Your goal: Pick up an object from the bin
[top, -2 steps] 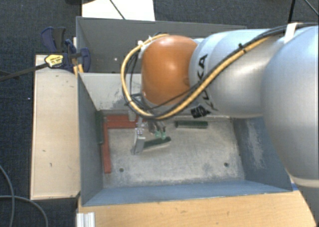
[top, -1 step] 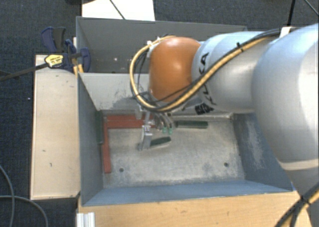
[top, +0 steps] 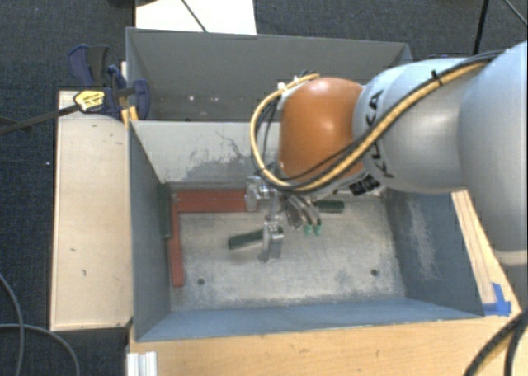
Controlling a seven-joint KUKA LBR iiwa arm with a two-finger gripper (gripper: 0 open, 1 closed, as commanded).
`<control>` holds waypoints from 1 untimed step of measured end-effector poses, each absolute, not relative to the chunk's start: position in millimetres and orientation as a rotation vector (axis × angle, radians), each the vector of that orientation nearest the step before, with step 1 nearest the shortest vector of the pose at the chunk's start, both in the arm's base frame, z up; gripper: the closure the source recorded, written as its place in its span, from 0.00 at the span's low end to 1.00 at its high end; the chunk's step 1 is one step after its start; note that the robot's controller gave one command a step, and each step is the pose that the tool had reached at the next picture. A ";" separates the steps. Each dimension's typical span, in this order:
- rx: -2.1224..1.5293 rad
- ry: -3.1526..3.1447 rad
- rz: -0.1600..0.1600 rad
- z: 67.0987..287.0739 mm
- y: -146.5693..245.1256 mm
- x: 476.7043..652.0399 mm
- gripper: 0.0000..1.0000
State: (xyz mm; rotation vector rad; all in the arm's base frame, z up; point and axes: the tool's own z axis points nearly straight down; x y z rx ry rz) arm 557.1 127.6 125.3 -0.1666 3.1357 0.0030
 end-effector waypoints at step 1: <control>-0.174 3.133 0.002 75.0 118.3 579.7 1.00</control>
Offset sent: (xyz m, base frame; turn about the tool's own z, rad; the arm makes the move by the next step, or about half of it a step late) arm 0.0000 0.0000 0.0000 0.0000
